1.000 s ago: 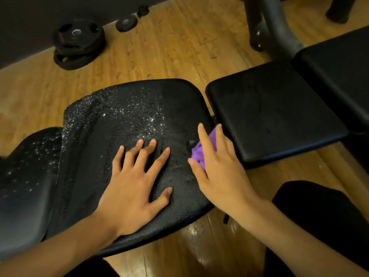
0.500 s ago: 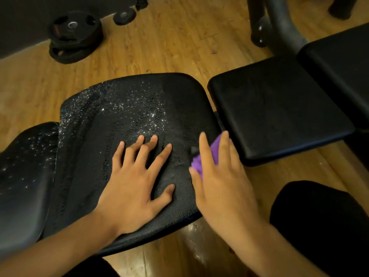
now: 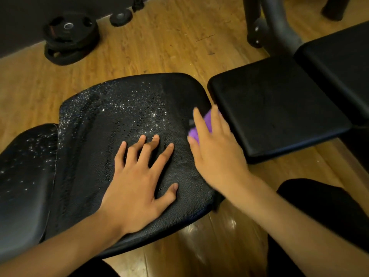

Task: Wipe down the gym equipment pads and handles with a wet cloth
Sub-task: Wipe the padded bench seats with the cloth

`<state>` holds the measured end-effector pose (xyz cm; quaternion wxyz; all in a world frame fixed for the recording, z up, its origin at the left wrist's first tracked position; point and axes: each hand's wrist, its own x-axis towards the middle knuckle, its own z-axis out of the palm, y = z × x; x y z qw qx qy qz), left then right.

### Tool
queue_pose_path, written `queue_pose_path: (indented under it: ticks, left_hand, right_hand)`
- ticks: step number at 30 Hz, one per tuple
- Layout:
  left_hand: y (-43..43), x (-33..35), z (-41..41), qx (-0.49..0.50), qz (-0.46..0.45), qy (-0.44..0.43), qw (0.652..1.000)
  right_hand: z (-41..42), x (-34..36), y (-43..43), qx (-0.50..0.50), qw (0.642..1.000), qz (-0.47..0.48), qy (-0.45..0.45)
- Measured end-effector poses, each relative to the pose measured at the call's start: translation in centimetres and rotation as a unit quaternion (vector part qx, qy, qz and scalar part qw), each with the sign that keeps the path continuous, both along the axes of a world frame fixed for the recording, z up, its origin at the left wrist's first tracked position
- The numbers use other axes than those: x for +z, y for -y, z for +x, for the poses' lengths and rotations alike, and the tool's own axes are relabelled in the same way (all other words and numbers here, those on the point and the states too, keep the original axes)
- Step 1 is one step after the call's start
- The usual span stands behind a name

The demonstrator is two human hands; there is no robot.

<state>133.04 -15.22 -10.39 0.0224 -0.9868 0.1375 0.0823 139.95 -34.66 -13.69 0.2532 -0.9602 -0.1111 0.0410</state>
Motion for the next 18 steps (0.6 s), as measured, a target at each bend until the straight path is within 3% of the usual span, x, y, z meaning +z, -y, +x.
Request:
queue_pose_path:
  ticks: [2,4,10,12,18]
  left_hand:
    - [0.0,0.0,0.0,-0.002,0.001,0.001,1.0]
    - [0.0,0.0,0.1,-0.001,-0.002,0.003,1.0]
    - [-0.1,-0.1,0.2,-0.003,-0.006,0.009,1.0]
    - [-0.1,-0.1,0.2,0.001,-0.007,0.009,1.0]
    - [0.0,-0.2,0.0,-0.001,0.0,0.006,1.0]
  right_hand:
    - [-6.2,0.3,1.5,0.008,1.0,-0.001,0.013]
    - [-6.3,-0.1,2.3,0.032,0.999,-0.001,0.017]
    - [10.3,-0.3,-2.7,-0.022,1.0,0.015,0.002]
    - [11.7,-0.2,-3.6,-0.037,0.999,0.007,-0.001]
    - [-0.7,0.4,0.3,-0.006,1.0,0.0,-0.024]
